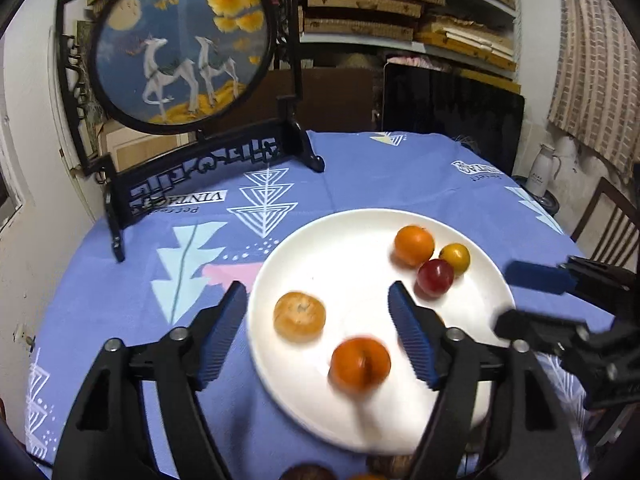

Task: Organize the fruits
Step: 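Grasp a red cherry tomato with the left tool while the right tool grasps a brown water chestnut, then lower the cherry tomato and water chestnut onto the plate and open both tools, then grasp a brown water chestnut with the left tool while the right tool grasps a dark red plum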

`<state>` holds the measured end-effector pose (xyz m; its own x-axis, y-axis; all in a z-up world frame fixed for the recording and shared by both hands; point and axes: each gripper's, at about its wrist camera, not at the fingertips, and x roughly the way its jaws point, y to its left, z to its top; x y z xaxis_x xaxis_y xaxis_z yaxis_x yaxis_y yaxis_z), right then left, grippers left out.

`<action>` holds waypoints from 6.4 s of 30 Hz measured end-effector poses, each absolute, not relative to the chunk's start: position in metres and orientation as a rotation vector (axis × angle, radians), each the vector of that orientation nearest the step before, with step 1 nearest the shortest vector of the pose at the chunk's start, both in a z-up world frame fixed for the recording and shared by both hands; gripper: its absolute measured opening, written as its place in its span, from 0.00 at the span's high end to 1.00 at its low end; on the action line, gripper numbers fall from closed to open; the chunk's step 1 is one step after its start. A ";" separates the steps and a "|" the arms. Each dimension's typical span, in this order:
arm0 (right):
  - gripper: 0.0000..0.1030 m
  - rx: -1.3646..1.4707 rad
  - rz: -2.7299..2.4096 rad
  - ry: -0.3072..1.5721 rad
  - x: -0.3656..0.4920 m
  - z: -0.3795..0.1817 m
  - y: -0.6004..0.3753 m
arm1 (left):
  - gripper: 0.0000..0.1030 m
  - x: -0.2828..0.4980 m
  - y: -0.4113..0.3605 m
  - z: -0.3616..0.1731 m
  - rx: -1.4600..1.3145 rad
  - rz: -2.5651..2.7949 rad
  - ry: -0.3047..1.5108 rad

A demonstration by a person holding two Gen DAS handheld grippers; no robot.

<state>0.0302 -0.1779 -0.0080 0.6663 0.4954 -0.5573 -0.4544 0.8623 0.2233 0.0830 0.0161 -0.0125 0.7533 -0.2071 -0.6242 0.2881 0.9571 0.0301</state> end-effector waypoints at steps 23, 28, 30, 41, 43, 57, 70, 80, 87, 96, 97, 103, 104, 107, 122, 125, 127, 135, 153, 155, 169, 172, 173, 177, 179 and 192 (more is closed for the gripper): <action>0.40 -0.249 0.498 0.880 -0.103 -0.077 -0.209 | 0.25 -0.057 0.059 -0.039 0.281 -0.333 0.755; 0.40 -0.314 0.486 0.883 -0.093 -0.080 -0.208 | 0.25 -0.066 0.044 -0.045 0.290 -0.384 0.797; 0.43 -0.320 0.496 0.889 -0.084 -0.083 -0.203 | 0.25 -0.073 0.028 -0.044 0.300 -0.445 0.792; 0.57 -0.260 0.488 0.855 -0.100 -0.071 -0.230 | 0.31 -0.103 -0.083 -0.057 0.414 -0.685 0.814; 0.57 -0.233 0.461 0.850 -0.103 -0.069 -0.244 | 0.36 -0.103 -0.098 -0.065 0.440 -0.685 0.835; 0.57 -0.171 0.461 0.835 -0.112 -0.074 -0.265 | 0.71 -0.069 -0.121 -0.095 0.424 -0.594 0.932; 0.57 -0.183 0.481 0.814 -0.106 -0.061 -0.247 | 0.71 -0.070 -0.062 -0.035 0.328 -0.542 0.787; 0.57 -0.195 0.477 0.679 -0.071 -0.001 -0.223 | 0.71 -0.005 -0.006 0.012 0.235 -0.335 0.692; 0.57 -0.110 0.500 0.583 -0.026 0.034 -0.205 | 0.71 0.047 -0.003 0.025 0.155 -0.299 0.661; 0.57 0.046 0.490 0.583 0.047 0.034 -0.195 | 0.71 0.105 -0.021 0.003 0.151 -0.287 0.697; 0.57 0.058 0.480 0.586 0.055 0.032 -0.194 | 0.71 0.108 -0.021 0.000 0.147 -0.285 0.701; 0.57 0.123 0.498 0.601 0.079 0.014 -0.188 | 0.71 0.119 -0.019 -0.025 0.149 -0.289 0.754; 0.57 0.137 0.502 0.605 0.081 0.009 -0.188 | 0.71 0.120 -0.019 -0.027 0.146 -0.294 0.760; 0.57 0.140 0.499 0.653 0.089 -0.003 -0.186 | 0.71 0.122 -0.020 -0.030 0.154 -0.294 0.767; 0.55 0.098 0.427 0.659 0.093 -0.017 -0.181 | 0.70 0.123 -0.028 -0.043 0.220 -0.248 0.777; 0.36 0.104 0.387 0.644 0.094 -0.020 -0.186 | 0.60 0.125 -0.025 -0.043 0.214 -0.233 0.777; 0.26 0.112 0.362 0.632 0.094 -0.020 -0.191 | 0.54 0.125 -0.023 -0.042 0.209 -0.226 0.770; 0.19 0.147 0.359 0.621 0.092 -0.019 -0.198 | 0.40 0.122 -0.021 -0.040 0.215 -0.213 0.743; 0.19 -0.023 0.483 0.647 -0.024 -0.015 -0.181 | 0.30 0.106 -0.009 -0.009 0.159 -0.221 0.663; 0.19 -0.079 0.494 0.677 -0.050 -0.023 -0.176 | 0.29 0.095 -0.009 -0.001 0.157 -0.233 0.634; 0.49 -0.325 0.587 0.846 -0.069 -0.078 -0.112 | 0.18 0.000 0.070 -0.001 0.107 -0.226 0.679; 0.62 -0.325 0.580 0.860 -0.066 -0.078 -0.113 | 0.18 -0.016 0.076 -0.006 0.108 -0.244 0.704; 0.62 -0.326 0.572 0.853 -0.069 -0.076 -0.115 | 0.18 -0.020 0.075 -0.009 0.115 -0.257 0.715; 0.63 -0.289 0.583 0.832 -0.082 -0.067 -0.129 | 0.18 -0.040 0.054 -0.024 0.180 -0.334 0.750; 0.63 -0.284 0.554 0.819 -0.086 -0.063 -0.140 | 0.18 -0.051 0.036 -0.033 0.204 -0.409 0.781; 0.62 -0.212 0.532 0.819 -0.095 -0.064 -0.169 | 0.60 -0.040 -0.014 -0.087 0.210 -0.431 0.941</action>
